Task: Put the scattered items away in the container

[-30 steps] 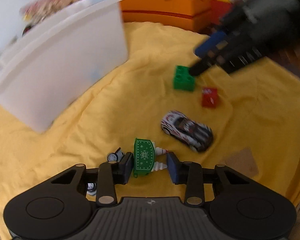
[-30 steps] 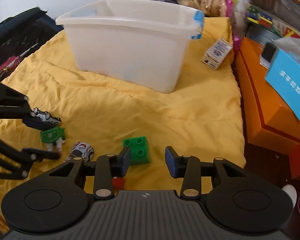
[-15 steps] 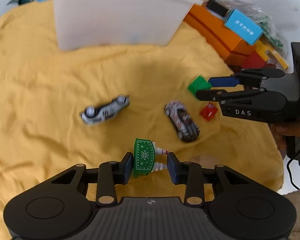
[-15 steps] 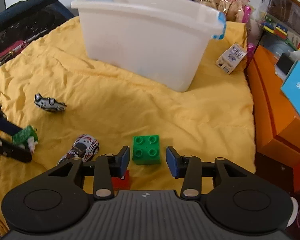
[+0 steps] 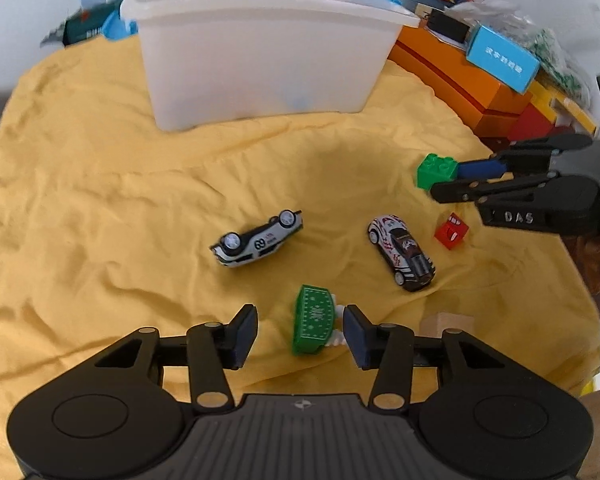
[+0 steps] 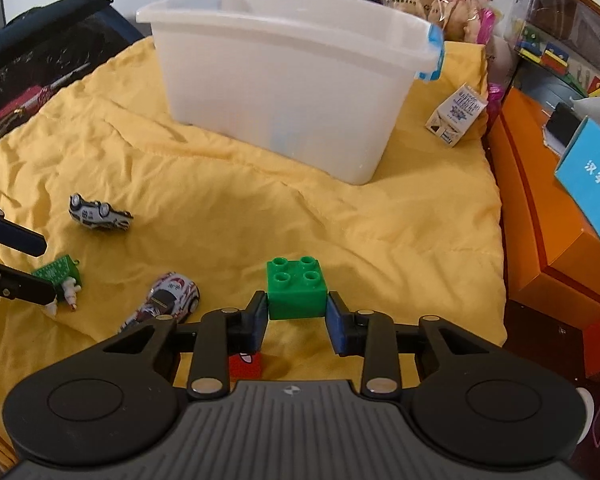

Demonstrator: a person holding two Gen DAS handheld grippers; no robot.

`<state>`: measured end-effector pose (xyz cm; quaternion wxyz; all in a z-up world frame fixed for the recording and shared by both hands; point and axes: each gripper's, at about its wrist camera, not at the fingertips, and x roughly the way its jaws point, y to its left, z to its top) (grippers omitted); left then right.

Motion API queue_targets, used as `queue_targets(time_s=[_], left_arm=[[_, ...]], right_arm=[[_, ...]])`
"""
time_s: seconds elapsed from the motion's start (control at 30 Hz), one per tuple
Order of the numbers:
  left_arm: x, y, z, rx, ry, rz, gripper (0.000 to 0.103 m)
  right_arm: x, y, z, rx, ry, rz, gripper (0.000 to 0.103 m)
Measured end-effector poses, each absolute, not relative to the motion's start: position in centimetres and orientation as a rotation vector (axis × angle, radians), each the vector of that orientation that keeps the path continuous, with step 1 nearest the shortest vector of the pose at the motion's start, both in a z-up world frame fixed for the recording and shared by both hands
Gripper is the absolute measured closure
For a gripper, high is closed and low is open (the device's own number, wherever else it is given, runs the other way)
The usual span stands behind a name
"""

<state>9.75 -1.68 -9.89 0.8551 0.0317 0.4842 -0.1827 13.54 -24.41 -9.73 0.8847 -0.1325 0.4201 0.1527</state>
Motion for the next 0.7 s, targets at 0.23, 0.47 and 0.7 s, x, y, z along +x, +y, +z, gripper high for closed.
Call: queue_targets(time_s=[0.23,0.47,0.7], left_arm=[[7.7,-2.2,-8.8,0.197,0.947,-0.429,0.044],[5.4,-3.2,-8.9,0.407,0.887,-0.499,0.045],[5.1,-7.4,-9.7,0.675,0.805,-0.583,0.049]], right_arm=[[12.6,-24.3,-9.2,-0.271,0.869,0.310,0.068],[11.6,-24.0,-9.1,-0.268,0.874,0.319,0.068],[11.2,-23.9,-8.9,-0.260,0.870,0.310,0.068]])
